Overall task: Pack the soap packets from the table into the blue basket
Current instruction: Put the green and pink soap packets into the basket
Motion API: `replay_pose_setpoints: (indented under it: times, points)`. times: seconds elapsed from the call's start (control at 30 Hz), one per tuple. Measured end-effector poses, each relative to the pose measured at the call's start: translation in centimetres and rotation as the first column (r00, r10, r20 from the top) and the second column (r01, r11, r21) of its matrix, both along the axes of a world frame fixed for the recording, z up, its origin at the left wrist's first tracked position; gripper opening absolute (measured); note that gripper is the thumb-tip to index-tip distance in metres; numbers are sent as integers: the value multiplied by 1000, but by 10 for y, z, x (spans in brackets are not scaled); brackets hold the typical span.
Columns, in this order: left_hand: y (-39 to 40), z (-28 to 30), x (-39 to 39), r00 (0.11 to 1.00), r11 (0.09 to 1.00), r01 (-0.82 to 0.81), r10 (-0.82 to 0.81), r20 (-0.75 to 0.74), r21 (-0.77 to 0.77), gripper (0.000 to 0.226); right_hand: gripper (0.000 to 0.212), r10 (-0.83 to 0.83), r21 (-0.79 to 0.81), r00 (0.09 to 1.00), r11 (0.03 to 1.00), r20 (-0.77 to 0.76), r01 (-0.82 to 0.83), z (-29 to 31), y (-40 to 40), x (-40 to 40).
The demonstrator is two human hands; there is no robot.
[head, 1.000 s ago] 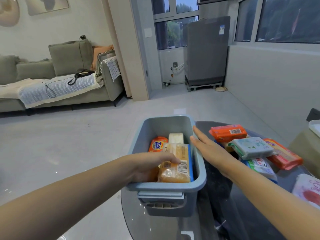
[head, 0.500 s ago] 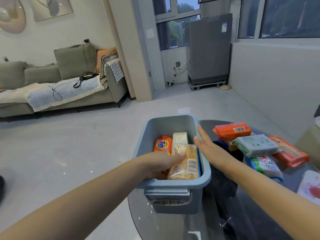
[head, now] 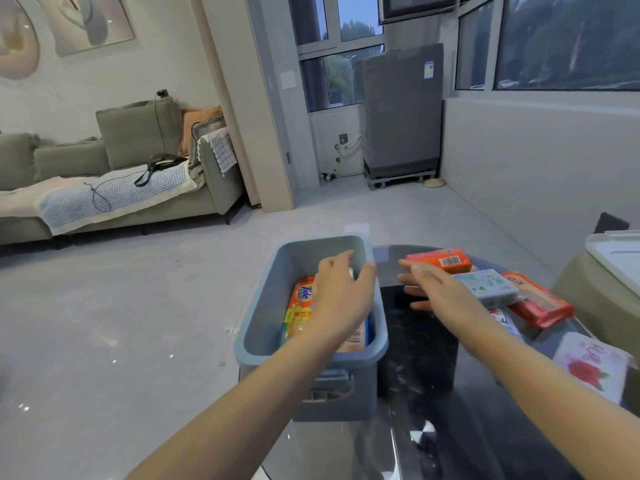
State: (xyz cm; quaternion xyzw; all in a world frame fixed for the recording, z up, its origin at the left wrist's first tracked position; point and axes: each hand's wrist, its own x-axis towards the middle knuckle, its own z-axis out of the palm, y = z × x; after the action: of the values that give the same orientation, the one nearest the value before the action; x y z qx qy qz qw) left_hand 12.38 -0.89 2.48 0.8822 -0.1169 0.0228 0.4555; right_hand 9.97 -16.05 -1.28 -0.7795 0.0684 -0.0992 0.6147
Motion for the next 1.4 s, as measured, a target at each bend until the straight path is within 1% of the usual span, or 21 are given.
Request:
replay_pose_setpoints:
  times: [0.03,0.1,0.2,0.3,0.33,0.37,0.43,0.5,0.53,0.67,0.73,0.8,0.83,0.93,0.97,1.03,1.1,1.13,1.2,1.33,1.4]
  points:
    - [-10,1,-2,1000,1000,8,-8,23,-30,49,29,-32,15,999,999,12,32,1,-8,-1]
    - [-33,3,-6,1000,989,30,-29,10,-147,40,32,-87,49,996,995,30,86,2,-27,-5]
    - [-70,0,-13,994,951,45,-72,-80,-305,28,32,-158,52,987,986,21,156,-1,-57,-10]
    - [-103,-12,-17,973,928,22,-105,-204,-372,20,28,-234,54,972,971,-9,234,-10,-85,-15]
    - [-111,-18,-17,967,930,15,-108,-233,-368,19,27,-259,24,966,965,-26,260,-14,-93,-15]
    - [-119,-23,-16,960,928,5,-109,-259,-372,18,27,-289,-42,956,957,-43,287,-17,-101,-15]
    - [-132,-35,-14,943,920,-28,-106,-317,-391,20,29,-341,-214,939,922,-52,323,-23,-115,-14]
    - [-142,-49,-10,929,914,-66,-90,-359,-400,22,33,-351,-381,934,874,-67,301,-29,-126,-9]
    - [-147,-56,-8,923,912,-84,-81,-377,-401,25,34,-355,-436,931,854,-87,285,-32,-131,-6]
    - [-163,-79,5,916,918,-131,-32,-401,-373,28,35,-377,-495,910,832,-172,252,-46,-148,9]
    - [-172,-88,12,911,912,-140,-35,-411,-386,28,32,-363,-502,911,835,-196,225,-52,-154,16]
    - [-178,-94,18,901,894,-164,-36,-433,-416,28,36,-359,-489,910,844,-209,220,-54,-157,21]
    - [-181,-97,21,898,882,-185,-27,-438,-433,28,38,-344,-457,914,862,-214,218,-55,-158,23]
    - [-182,-104,24,886,862,-234,-1,-463,-449,40,41,-303,-253,915,938,-265,237,-55,-155,26]
    - [-182,-104,24,880,860,-240,-3,-475,-449,43,41,-322,-245,909,934,-264,260,-54,-155,25]
    - [-180,-101,23,863,850,-253,-18,-505,-463,48,38,-401,-371,888,878,-225,303,-52,-160,23]
    - [-179,-97,20,856,850,-239,-43,-515,-469,50,39,-427,-465,863,843,-272,270,-50,-166,17]
    - [-178,-96,18,854,856,-227,-54,-518,-464,51,38,-401,-464,861,855,-312,230,-50,-168,13]
    - [-175,-96,13,836,858,-220,-79,-543,-465,52,37,-336,-404,874,896,-351,182,-50,-171,5]
    - [-164,-95,1,769,805,-242,-181,-613,-542,49,34,-263,-298,901,941,-345,160,-49,-171,-11]
    - [-160,-91,-9,757,786,-227,-229,-612,-575,49,27,-249,-239,913,955,-323,176,-47,-174,-19]
